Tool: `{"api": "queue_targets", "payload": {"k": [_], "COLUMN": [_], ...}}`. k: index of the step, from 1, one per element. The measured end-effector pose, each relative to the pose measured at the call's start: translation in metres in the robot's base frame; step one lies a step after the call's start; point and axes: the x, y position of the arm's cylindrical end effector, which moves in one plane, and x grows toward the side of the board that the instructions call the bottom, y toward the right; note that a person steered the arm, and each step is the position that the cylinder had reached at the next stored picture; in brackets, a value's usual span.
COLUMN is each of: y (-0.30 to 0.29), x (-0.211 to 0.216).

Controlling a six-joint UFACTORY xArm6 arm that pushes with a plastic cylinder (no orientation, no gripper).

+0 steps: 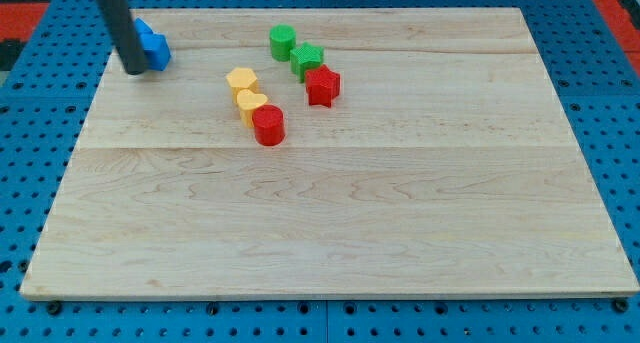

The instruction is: Separate the triangle from the blue cube

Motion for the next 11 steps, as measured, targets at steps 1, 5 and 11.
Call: {"api": "queue_targets", "payload": {"k": [1, 5, 11], "y": [-0.016, -0.010, 0.238], "x": [-0.010, -0.057, -0.092]}}
